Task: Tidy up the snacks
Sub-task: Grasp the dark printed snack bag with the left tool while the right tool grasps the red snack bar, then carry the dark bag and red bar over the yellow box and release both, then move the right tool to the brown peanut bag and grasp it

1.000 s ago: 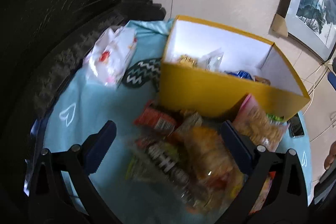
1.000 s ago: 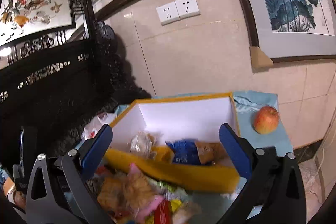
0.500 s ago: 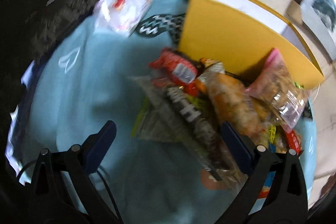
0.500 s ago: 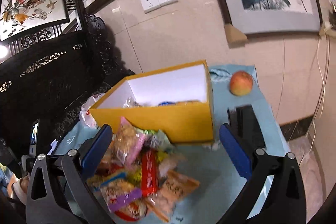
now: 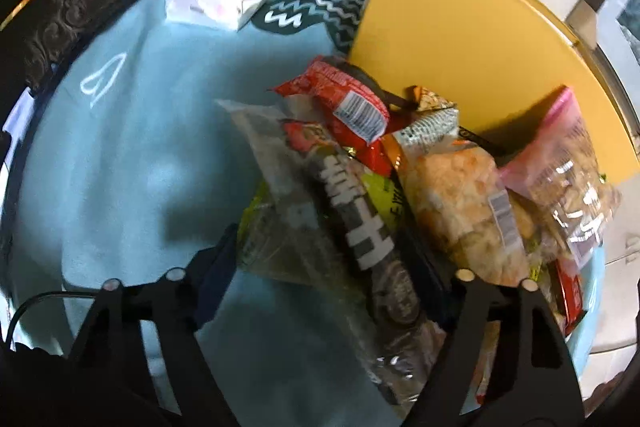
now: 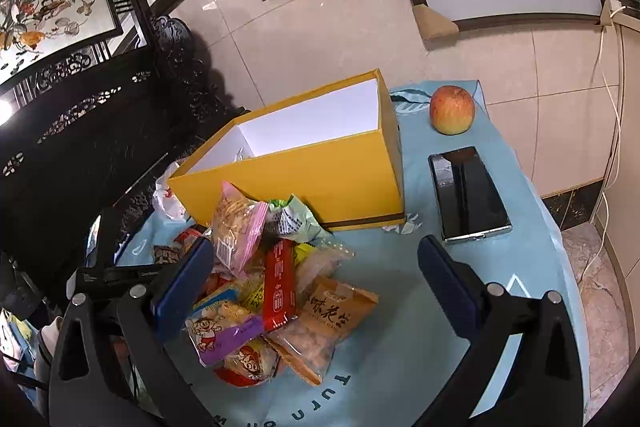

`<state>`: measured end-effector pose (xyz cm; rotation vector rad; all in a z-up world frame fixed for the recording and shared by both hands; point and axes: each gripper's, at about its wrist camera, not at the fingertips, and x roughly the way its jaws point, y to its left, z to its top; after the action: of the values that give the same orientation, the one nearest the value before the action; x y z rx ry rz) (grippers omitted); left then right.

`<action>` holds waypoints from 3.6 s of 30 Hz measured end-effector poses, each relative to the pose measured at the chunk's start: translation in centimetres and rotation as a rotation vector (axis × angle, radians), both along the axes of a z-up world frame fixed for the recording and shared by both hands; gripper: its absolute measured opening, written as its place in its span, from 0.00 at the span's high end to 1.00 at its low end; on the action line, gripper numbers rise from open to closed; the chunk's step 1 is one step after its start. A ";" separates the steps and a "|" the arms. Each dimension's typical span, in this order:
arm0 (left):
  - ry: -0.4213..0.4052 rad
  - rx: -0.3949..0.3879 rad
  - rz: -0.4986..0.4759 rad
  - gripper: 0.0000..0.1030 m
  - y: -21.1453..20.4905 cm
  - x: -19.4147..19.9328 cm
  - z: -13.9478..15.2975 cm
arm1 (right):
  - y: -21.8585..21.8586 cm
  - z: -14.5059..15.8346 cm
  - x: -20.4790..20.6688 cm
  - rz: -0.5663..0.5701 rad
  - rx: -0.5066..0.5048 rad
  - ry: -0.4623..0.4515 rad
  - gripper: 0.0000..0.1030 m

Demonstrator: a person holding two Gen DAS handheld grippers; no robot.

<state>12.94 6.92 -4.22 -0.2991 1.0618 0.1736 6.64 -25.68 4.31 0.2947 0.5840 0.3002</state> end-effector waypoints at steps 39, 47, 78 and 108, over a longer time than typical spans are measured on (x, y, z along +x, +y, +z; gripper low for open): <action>-0.098 -0.082 -0.103 0.68 2.4 -5.4 1.8 | 4.6 -3.6 3.4 0.264 -0.189 0.225 0.77; -0.089 -0.047 -0.123 0.68 1.1 -6.4 2.2 | 2.2 -2.6 1.0 0.269 -0.081 0.183 0.77; -0.289 0.057 -0.292 0.73 -6.2 -0.7 13.7 | 2.9 5.7 2.9 0.252 -0.078 -0.069 0.77; -0.378 0.076 -0.217 0.02 -6.5 5.0 11.5 | 5.1 7.5 10.8 0.062 -0.153 -0.279 0.01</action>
<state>17.95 0.43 7.31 -0.1381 0.7042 -0.0382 17.49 -20.59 11.76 0.0848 0.3382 0.3479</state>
